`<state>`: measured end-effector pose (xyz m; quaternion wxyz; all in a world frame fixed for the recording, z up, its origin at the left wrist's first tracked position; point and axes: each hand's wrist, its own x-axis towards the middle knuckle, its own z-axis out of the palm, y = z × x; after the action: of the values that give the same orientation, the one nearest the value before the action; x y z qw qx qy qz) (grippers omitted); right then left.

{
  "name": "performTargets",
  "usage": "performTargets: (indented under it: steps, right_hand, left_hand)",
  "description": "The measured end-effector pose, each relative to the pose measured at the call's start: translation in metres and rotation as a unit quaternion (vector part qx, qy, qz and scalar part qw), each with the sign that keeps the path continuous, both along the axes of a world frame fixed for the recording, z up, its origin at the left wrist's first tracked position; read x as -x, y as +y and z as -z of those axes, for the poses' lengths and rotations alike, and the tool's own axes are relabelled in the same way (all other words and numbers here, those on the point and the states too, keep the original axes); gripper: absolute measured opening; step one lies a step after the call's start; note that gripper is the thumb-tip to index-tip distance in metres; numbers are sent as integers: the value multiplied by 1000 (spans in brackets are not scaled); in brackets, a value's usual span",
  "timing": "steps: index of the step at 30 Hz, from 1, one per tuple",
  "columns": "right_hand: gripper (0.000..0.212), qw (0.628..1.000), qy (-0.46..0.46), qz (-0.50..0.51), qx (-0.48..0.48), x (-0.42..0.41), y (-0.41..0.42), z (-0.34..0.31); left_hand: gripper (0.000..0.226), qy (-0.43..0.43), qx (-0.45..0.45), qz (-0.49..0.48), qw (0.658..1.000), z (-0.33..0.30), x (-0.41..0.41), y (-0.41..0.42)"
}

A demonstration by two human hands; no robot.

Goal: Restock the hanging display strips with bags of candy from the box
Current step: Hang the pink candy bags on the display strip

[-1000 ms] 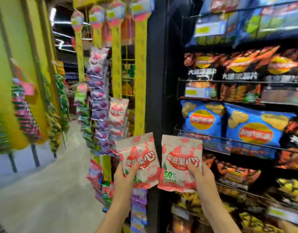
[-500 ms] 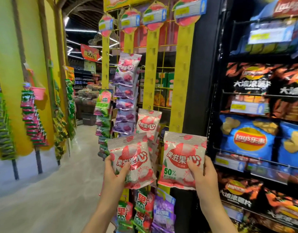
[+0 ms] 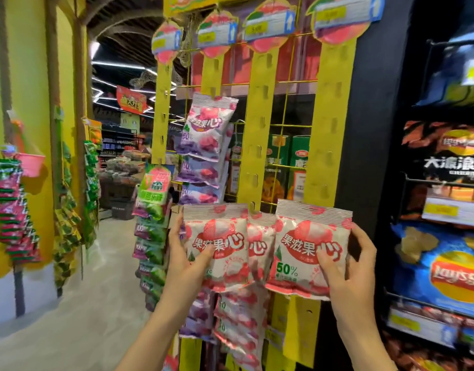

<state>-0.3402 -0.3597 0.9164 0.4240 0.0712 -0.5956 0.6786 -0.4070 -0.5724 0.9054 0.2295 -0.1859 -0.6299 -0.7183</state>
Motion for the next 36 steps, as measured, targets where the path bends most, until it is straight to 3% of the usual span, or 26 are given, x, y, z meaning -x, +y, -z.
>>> performTargets:
  steps: [8, 16, 36]
  right_hand:
    - [48, 997, 16, 80, -15, 21, 16, -8]
    - [44, 986, 45, 159, -9, 4, 16, -16]
    - [46, 976, -13, 217, -8, -4, -30, 0]
  left_hand:
    - [55, 53, 20, 103, 993, -44, 51, 23]
    - [57, 88, 75, 176, 978, -71, 83, 44]
    - [56, 128, 177, 106, 970, -43, 92, 34]
